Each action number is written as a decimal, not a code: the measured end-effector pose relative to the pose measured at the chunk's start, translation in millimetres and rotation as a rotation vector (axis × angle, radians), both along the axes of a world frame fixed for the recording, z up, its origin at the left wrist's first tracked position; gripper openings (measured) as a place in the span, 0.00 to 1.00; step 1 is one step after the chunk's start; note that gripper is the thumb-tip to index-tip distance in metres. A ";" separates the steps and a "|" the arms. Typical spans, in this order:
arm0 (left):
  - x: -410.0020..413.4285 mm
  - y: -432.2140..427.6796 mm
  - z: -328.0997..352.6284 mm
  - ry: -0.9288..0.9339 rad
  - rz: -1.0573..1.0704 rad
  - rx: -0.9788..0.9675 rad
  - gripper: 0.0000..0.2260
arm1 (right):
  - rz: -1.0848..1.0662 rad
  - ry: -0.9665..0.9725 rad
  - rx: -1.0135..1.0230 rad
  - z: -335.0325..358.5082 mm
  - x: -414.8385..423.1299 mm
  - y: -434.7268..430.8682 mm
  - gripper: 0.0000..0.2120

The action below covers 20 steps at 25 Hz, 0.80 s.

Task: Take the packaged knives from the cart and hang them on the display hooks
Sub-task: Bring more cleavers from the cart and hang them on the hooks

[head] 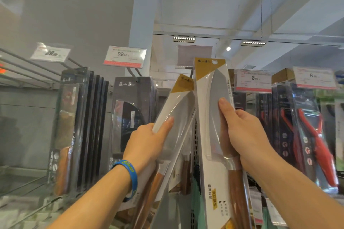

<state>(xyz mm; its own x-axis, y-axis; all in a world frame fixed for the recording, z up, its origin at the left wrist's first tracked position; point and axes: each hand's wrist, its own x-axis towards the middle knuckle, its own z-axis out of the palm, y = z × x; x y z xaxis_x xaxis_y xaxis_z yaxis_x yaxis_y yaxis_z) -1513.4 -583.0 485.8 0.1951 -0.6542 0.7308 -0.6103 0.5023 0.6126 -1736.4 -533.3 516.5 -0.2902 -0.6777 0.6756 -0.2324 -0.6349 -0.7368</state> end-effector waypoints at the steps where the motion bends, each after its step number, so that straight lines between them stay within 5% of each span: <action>1: 0.5 -0.2 1.5 0.007 -0.008 0.009 0.31 | -0.017 0.001 -0.001 -1.5 0.7 -1.8 0.30; 7: -9.1 0.9 -1.7 -0.113 0.014 -0.014 0.31 | -0.007 -0.032 0.038 -13.3 -0.7 -7.0 0.29; 20: -16.3 -18.3 -11.0 0.155 -0.092 0.000 0.39 | -0.025 0.008 -0.001 -16.5 -16.0 2.0 0.27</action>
